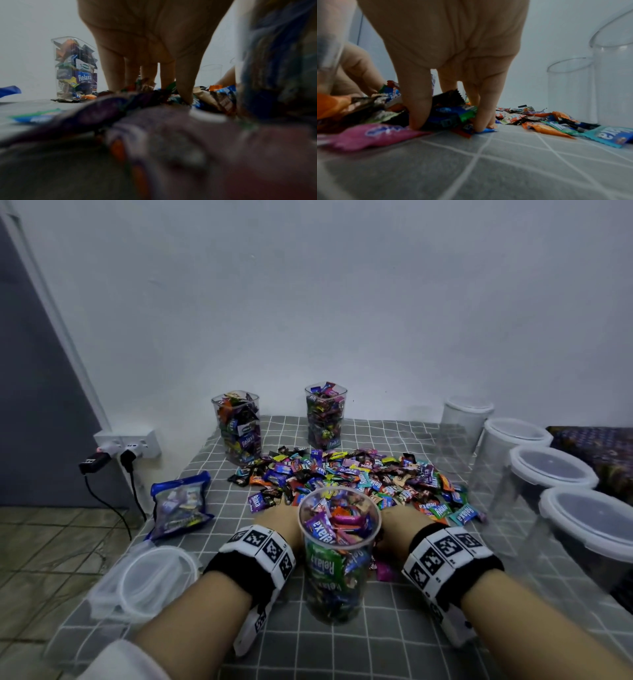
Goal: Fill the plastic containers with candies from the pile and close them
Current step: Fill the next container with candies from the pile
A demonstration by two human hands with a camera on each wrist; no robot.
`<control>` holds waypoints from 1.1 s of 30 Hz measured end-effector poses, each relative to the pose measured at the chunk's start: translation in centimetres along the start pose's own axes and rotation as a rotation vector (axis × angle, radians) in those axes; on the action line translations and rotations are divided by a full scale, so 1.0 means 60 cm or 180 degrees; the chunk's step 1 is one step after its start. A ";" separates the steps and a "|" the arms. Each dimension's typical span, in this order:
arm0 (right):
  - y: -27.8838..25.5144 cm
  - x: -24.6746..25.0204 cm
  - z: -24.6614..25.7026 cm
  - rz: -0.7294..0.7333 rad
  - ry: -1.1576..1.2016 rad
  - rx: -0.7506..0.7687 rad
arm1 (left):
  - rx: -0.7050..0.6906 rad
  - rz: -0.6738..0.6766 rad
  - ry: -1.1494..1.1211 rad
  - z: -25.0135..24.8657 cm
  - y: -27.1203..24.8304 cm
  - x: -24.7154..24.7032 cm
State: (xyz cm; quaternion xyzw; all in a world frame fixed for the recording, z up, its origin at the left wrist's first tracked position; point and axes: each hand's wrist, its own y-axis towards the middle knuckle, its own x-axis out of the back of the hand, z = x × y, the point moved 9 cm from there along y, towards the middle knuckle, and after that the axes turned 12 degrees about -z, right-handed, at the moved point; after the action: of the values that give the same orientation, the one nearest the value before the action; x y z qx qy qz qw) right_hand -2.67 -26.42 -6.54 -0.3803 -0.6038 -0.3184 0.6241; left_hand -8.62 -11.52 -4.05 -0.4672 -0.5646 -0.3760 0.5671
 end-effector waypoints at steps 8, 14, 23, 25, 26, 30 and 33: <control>-0.008 0.020 0.006 -0.0087 0.0054 -0.0114 | -0.0197 -0.0161 -0.0121 -0.004 0.014 0.000; -0.004 0.029 -0.014 -0.0401 0.0292 -0.0354 | -0.0293 -0.0337 -0.0093 -0.002 0.024 -0.001; -0.008 0.046 -0.020 -0.0813 0.0568 -0.0383 | -0.0454 -0.0800 -0.0109 -0.004 0.026 0.014; -0.012 0.055 -0.024 -0.1016 0.0696 -0.0393 | -0.0425 -0.0899 -0.0259 -0.003 0.023 0.022; -0.016 0.062 -0.026 -0.1137 0.0763 -0.0401 | -0.0400 -0.0941 -0.0330 -0.002 0.022 0.024; -0.043 0.097 -0.043 -0.1696 0.1253 -0.0548 | -0.0376 -0.1026 -0.0463 0.002 0.024 0.027; -0.070 0.130 -0.048 -0.2223 0.1842 -0.0533 | -0.0413 -0.1080 -0.0569 0.002 0.026 0.027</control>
State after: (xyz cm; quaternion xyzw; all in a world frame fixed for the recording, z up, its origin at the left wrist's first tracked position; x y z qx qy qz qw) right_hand -4.25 -30.55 1.67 -0.0986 -0.4688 -0.6504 0.5895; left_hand -7.03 -10.81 -2.59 -0.4324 -0.6580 -0.4587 0.4119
